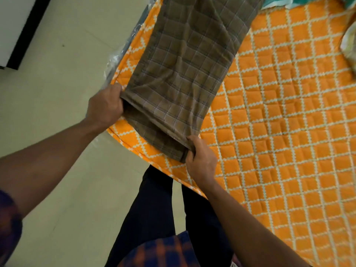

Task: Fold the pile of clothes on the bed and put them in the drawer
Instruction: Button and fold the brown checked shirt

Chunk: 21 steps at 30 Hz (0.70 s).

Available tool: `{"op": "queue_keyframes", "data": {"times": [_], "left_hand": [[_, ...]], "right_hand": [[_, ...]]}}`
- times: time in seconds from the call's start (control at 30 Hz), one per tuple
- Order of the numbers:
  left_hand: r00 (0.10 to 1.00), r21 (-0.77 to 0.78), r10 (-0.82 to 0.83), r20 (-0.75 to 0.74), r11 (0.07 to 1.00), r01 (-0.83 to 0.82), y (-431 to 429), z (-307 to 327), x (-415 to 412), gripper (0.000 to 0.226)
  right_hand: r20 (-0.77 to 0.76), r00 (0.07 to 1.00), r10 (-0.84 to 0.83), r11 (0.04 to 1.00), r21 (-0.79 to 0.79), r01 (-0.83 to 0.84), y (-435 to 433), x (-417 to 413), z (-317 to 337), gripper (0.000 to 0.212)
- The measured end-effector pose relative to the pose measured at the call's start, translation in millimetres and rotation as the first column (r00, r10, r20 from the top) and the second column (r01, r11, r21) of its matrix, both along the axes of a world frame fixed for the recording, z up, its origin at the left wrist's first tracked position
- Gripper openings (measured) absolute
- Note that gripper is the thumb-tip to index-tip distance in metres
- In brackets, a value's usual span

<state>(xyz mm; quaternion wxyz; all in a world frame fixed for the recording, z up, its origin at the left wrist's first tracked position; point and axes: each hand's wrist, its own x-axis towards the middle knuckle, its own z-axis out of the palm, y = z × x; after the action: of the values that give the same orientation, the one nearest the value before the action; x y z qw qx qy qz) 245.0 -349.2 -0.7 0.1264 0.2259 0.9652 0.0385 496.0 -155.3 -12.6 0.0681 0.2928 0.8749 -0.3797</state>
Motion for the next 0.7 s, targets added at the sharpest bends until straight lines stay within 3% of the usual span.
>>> {"op": "queue_keyframes", "data": {"times": [0.17,0.27,0.4,0.5,0.6,0.7], "left_hand": [[0.998,0.040,0.054,-0.041,0.998,-0.052,-20.8,-6.9,4.0,0.016],[0.990,0.109,0.132,-0.043,0.986,-0.126,-21.2,-9.4,-2.3,0.020],[0.993,0.087,0.115,0.011,0.990,-0.115,-21.3,-9.0,-2.1,0.013],[0.996,0.070,0.071,0.053,0.995,-0.075,-22.1,-8.7,-0.3,0.013],[0.995,0.046,0.064,0.079,0.997,-0.068,-25.7,-10.4,-0.8,0.015],[0.996,0.015,0.035,0.078,0.999,-0.036,-27.8,-6.8,-1.3,0.014]], "right_hand": [[-0.208,0.978,-0.033,0.988,0.141,0.064,-12.2,16.6,3.6,0.020],[-0.285,0.957,-0.052,0.983,0.155,0.099,-15.4,8.1,3.6,0.017],[-0.106,0.974,-0.200,0.977,0.059,0.206,-23.1,3.4,-2.6,0.011],[0.042,0.990,-0.137,0.988,0.073,0.134,-39.5,16.3,-8.6,0.021],[0.034,0.991,-0.129,0.991,0.046,0.128,-56.9,28.9,-7.9,0.029],[0.023,0.934,-0.358,0.931,-0.074,0.358,-68.1,33.5,-5.9,0.018]]}}
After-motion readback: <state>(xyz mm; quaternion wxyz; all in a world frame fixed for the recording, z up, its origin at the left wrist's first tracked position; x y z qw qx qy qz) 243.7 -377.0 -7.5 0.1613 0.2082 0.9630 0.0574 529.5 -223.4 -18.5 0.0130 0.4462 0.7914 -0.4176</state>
